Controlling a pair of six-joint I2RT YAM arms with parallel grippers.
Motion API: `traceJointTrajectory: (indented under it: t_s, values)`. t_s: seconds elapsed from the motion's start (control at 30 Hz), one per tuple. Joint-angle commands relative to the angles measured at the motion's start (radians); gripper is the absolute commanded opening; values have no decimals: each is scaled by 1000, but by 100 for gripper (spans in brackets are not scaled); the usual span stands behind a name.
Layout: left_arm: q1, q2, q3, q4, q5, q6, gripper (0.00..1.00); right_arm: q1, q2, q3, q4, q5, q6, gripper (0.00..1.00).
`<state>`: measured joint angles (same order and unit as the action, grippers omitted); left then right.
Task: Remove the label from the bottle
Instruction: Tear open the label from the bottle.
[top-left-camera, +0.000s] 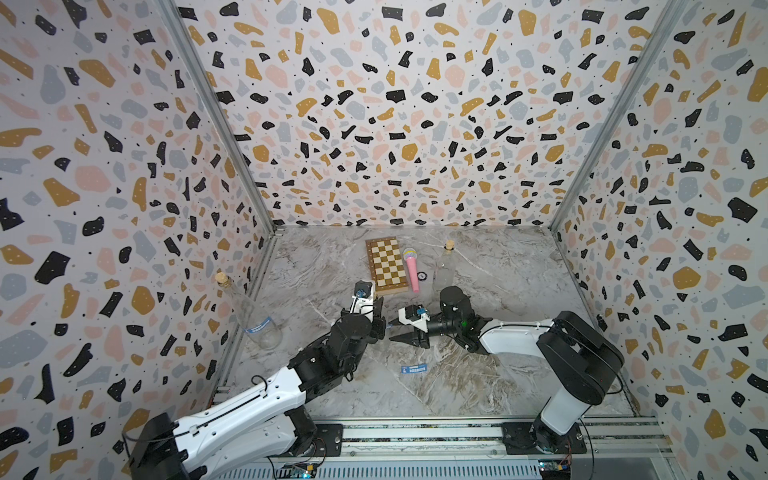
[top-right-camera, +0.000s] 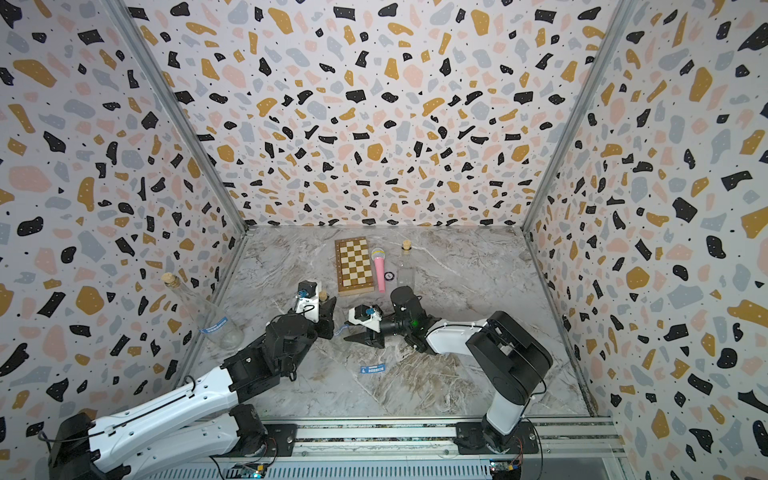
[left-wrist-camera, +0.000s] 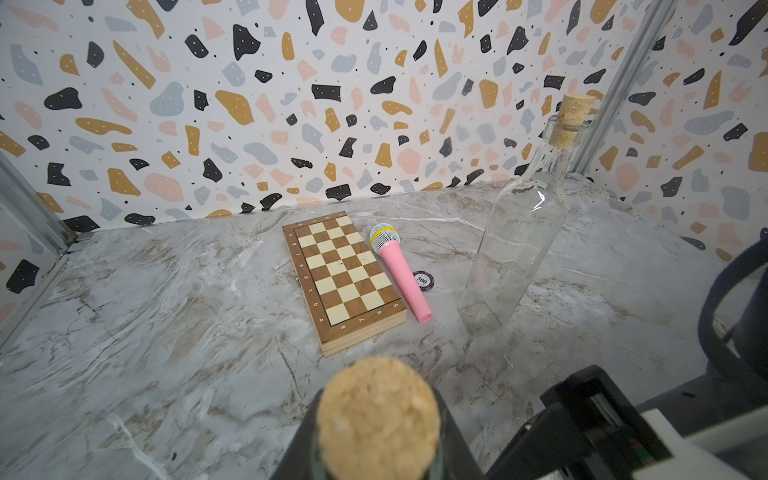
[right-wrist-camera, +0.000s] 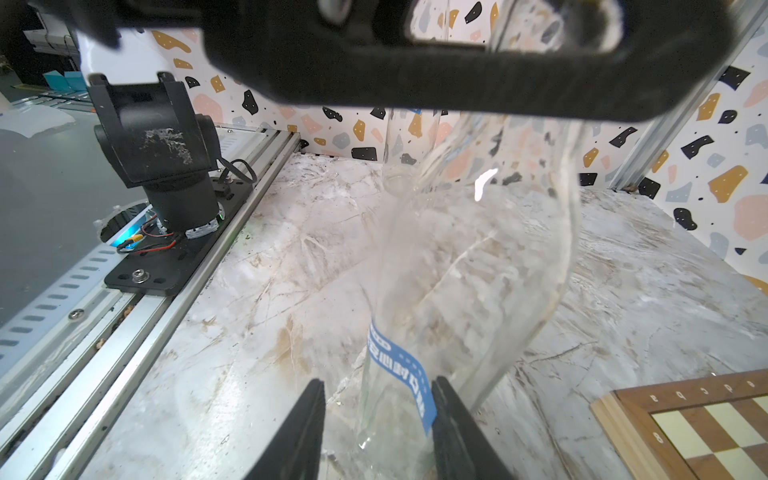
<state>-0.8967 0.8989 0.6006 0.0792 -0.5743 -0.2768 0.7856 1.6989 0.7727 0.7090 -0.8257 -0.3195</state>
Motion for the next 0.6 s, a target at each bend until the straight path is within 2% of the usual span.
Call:
traceJointTrajectory:
  t_s: [0.0,0.37,0.57]
  values:
    - [-8,-2,10,35,4,-7,0,4,5,32,-2,-4,8,42]
    - [-11,-6,13,31,4,-5,0,4,10,42,-2,24,17,28]
    - [-12,-7,13,32,4,-4,0,4,11,43,0,30,20,24]
